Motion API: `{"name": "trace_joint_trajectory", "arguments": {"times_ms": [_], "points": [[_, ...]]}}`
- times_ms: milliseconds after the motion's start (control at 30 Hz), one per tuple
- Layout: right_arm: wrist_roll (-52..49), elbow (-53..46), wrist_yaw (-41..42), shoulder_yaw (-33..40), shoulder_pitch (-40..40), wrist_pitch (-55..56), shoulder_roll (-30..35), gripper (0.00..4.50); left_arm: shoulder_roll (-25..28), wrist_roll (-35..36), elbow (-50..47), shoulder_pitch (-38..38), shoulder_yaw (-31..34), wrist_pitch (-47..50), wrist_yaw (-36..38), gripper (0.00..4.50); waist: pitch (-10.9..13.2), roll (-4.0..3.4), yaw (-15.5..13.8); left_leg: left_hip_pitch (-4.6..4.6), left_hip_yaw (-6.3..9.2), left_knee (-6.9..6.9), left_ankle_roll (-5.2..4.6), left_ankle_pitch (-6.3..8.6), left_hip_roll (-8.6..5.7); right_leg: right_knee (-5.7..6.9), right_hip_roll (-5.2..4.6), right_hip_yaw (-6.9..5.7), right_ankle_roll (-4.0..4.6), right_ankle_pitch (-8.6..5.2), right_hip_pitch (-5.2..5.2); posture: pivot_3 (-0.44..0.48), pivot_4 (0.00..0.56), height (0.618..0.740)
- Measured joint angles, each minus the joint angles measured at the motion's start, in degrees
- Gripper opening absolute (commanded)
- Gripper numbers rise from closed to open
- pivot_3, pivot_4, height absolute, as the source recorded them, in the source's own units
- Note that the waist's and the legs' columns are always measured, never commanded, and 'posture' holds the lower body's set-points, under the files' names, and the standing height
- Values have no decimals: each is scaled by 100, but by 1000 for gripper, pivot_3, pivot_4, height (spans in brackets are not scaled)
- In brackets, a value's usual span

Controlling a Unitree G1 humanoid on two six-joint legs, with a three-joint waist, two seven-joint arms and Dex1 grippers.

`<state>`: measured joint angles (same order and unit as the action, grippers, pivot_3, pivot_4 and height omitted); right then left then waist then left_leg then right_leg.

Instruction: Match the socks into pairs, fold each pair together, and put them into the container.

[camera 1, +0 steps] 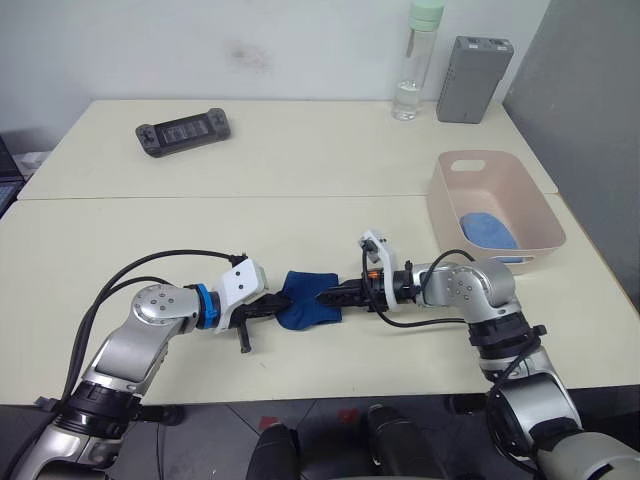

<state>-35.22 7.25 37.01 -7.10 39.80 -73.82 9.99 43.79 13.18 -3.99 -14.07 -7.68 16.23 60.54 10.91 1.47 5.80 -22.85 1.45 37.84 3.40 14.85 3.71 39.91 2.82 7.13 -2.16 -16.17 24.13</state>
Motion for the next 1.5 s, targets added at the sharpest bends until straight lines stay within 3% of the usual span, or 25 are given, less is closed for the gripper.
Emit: {"name": "trace_joint_trajectory", "arguments": {"times_ms": [200,300,567,633,700,867,1067,1300,1500], "points": [[18,209,5,-101,74,-22,-387,3973,-2,1,-34,4,23,86,-1,0,0,0,24,-1,0,-1,0,0,-1,-1,0,-1,0,0,0,0,150,740],[30,336,4,-100,105,21,-464,3400,-2,4,-68,19,46,115,-9,0,0,0,35,-1,2,-1,0,0,0,0,0,-2,0,0,0,0,150,740],[68,559,-79,-76,123,115,-552,580,-2,202,-232,177,150,231,46,0,1,-1,48,-7,1,-2,0,0,-1,-3,-2,-3,0,0,3,0,150,740],[62,506,-78,-76,142,140,-538,4,-2,299,-233,185,204,284,125,391,1,-1,53,-7,3,-2,0,0,0,-2,-2,-4,0,0,3,0,150,740],[56,455,-68,-76,133,153,-442,0,0,486,-268,192,301,390,212,874,1,-1,58,-9,2,-1,0,0,-1,-2,-2,-5,-1,0,3,0,150,740],[-16,-227,67,212,136,205,274,0,132,1310,-692,-4,871,1185,314,2569,6,0,-14,-18,5,-1,1,0,-2,-13,-6,-11,-2,-1,5,0,150,740],[-121,-1212,321,590,233,573,1377,0,74,2203,-1225,-1280,1279,2322,-227,4460,8,-2,-72,-18,4,-2,0,0,-3,-25,-6,-9,-4,0,1,0,150,740],[763,-1347,468,816,673,2073,3020,0,-935,2444,-1204,-2848,1001,2693,-1037,4490,10,-1,-118,-25,2,-2,0,0,-5,-55,-7,-7,-9,4,-5,0,150,740],[2597,-106,717,361,753,4753,4452,0,-1669,1912,-832,-3521,343,2193,-1317,4490,10,-1,-142,-30,-18,-9,-11,7,-9,-88,-11,12,9,24,-4,0,150,740]]}}
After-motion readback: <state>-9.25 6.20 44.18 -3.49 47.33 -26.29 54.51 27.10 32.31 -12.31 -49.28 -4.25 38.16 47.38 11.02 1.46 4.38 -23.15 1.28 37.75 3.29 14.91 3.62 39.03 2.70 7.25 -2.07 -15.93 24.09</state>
